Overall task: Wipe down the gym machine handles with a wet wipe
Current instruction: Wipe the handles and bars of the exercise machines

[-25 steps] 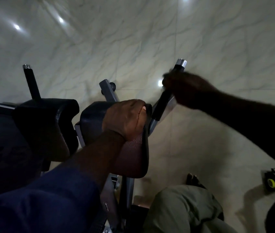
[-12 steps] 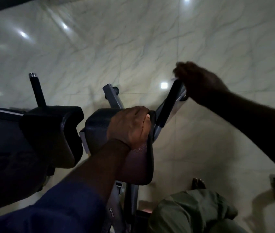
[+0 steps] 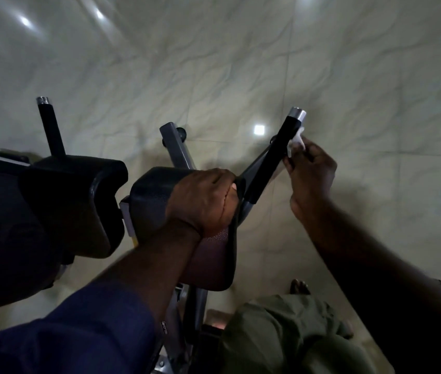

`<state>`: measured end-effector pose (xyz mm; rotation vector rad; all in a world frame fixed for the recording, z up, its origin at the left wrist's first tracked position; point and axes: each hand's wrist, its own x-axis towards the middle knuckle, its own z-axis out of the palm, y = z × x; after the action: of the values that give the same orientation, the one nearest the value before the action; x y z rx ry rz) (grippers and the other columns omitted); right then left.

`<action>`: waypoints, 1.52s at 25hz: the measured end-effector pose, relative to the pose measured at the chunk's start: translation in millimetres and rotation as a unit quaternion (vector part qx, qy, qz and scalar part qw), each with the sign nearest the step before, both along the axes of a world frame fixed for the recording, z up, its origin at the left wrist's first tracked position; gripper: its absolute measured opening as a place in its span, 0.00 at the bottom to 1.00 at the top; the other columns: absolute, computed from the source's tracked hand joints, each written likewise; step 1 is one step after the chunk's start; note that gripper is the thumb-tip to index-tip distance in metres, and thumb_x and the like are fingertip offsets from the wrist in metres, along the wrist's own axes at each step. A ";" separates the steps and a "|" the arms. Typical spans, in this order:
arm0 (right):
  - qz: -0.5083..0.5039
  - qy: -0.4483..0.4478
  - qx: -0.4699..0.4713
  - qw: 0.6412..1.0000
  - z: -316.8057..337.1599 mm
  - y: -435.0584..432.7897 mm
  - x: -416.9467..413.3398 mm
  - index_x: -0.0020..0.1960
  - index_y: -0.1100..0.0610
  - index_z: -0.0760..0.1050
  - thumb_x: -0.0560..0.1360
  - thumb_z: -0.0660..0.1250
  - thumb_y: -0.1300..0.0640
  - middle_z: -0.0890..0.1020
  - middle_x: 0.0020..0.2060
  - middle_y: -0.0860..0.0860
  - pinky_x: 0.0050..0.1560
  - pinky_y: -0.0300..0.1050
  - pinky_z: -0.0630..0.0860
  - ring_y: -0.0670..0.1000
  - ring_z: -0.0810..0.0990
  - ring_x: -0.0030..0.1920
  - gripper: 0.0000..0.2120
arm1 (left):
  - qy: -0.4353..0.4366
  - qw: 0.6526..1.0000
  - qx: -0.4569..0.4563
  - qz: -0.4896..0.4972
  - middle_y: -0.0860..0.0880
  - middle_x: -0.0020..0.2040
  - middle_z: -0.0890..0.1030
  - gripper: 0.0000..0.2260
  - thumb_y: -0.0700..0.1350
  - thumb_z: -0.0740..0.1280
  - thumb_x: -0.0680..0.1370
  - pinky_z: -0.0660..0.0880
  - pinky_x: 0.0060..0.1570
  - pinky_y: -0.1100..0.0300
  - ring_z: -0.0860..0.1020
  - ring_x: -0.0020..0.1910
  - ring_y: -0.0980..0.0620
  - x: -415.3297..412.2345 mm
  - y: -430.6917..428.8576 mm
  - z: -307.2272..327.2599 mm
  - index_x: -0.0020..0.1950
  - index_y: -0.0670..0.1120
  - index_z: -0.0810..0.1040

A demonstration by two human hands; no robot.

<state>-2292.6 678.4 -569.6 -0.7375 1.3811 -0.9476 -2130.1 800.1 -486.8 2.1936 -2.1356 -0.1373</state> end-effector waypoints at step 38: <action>0.318 0.066 0.048 0.945 61.3 -163.8 -29.2 0.56 0.60 0.83 0.79 0.67 0.60 0.87 0.49 0.55 0.52 0.42 0.81 0.50 0.85 0.48 0.09 | 0.043 0.965 0.208 0.155 0.49 0.54 0.81 0.19 0.60 0.58 0.74 0.71 0.52 0.48 0.79 0.54 0.43 -17.1 -44.0 19.0 0.57 0.51 0.78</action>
<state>-2321.8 514.6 -508.3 -1.0982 1.1747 -0.3233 -2147.2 756.1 -467.8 2.6543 -1.8138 -0.7035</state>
